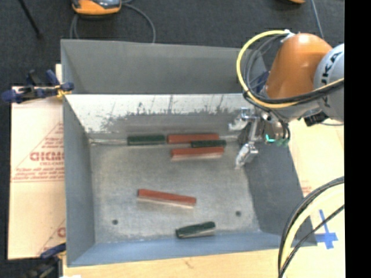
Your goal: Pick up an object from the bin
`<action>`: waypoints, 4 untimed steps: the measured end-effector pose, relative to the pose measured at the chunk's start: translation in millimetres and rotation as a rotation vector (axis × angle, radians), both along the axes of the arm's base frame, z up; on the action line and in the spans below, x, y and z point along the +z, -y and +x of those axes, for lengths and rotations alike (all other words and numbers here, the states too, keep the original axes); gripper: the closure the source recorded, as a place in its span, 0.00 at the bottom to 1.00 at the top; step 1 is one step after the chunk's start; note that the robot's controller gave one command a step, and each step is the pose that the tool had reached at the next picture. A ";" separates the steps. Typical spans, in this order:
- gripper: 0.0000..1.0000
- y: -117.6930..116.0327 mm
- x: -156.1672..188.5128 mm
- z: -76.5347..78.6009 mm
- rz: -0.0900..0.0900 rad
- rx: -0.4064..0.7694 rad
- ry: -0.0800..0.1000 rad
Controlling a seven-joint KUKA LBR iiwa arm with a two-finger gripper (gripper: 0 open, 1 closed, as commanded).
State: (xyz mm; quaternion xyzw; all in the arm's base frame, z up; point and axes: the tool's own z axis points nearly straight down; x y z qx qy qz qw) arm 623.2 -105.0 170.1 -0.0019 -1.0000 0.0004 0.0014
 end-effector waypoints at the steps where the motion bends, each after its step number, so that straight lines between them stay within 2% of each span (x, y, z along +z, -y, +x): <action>1: 0.00 -0.3 5.0 1.5 -0.001 0.002 0.007; 2: 1.00 -20.0 -88.5 30.8 -0.003 -0.002 0.015; 3: 0.00 -20.5 -90.0 29.7 -0.003 -0.001 0.013; 4: 0.00 -20.5 -89.9 29.7 -0.003 0.000 0.013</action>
Offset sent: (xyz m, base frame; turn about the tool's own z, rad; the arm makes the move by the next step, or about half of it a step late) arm 0.0249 0.0235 -0.1001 0.0025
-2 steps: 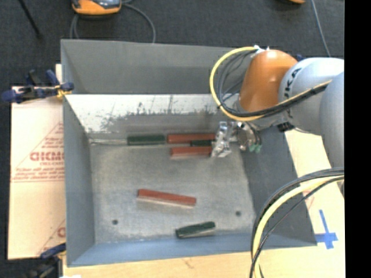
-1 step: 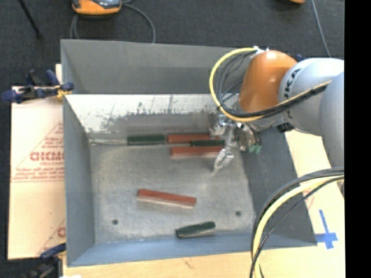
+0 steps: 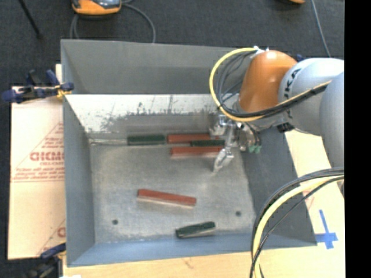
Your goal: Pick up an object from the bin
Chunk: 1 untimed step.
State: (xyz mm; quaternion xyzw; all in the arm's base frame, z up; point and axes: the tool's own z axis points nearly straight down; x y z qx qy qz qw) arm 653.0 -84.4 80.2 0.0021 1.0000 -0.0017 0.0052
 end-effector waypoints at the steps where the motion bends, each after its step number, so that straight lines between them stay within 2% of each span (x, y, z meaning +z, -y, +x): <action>1: 1.00 4.4 3.2 -0.9 0.002 0.016 0.013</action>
Offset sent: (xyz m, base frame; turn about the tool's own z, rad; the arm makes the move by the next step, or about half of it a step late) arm 0.0000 0.0000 0.0000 0.0000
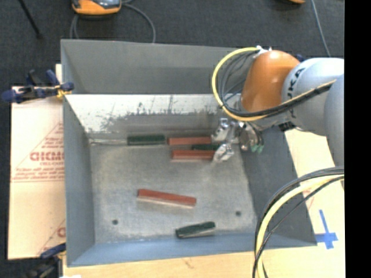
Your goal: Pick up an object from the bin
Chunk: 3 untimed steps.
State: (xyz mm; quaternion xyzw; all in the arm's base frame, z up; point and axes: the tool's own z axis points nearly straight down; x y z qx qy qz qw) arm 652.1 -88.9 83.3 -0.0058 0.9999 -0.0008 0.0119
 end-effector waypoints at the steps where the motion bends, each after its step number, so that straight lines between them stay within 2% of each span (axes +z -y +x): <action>1: 1.00 0.0 0.0 0.0 0.000 0.001 0.000; 2: 1.00 -15.1 32.1 -7.9 0.000 0.011 -0.021; 3: 1.00 -7.8 56.7 0.0 0.000 0.032 -0.014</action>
Offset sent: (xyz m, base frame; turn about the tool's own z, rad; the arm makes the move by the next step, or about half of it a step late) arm -0.0083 0.0217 0.0453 -0.0149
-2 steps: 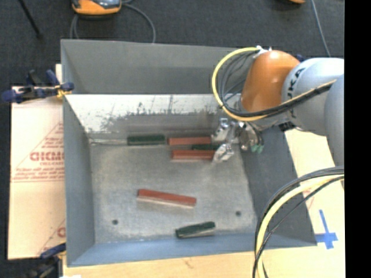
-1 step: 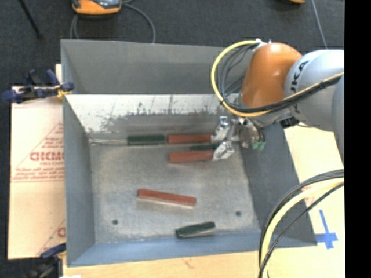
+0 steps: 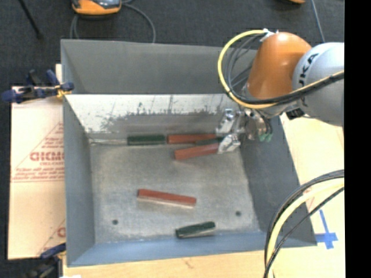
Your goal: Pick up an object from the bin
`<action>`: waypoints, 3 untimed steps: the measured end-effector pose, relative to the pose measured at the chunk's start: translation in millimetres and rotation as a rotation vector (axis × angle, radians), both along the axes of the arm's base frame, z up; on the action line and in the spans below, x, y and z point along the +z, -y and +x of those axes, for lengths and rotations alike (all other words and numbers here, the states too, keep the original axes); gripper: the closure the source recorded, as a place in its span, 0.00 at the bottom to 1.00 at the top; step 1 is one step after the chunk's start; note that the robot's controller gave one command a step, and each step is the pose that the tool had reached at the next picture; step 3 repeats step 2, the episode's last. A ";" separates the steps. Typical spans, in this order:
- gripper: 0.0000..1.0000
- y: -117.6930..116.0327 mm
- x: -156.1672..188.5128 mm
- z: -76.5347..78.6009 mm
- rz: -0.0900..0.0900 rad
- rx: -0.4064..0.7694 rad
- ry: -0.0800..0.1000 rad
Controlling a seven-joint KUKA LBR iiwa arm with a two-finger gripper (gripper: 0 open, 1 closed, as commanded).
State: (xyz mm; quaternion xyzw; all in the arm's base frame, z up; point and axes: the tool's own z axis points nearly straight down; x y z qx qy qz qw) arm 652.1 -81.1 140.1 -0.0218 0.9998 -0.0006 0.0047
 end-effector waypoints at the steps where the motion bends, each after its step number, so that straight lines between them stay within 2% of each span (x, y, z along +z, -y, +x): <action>1: 1.00 -6.5 91.2 -11.8 0.001 -0.041 -0.005; 3: 1.00 -6.5 91.1 -11.8 0.001 -0.040 -0.005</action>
Offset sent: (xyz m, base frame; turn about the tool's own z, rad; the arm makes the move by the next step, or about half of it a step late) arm 0.0000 0.0000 0.0000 0.0000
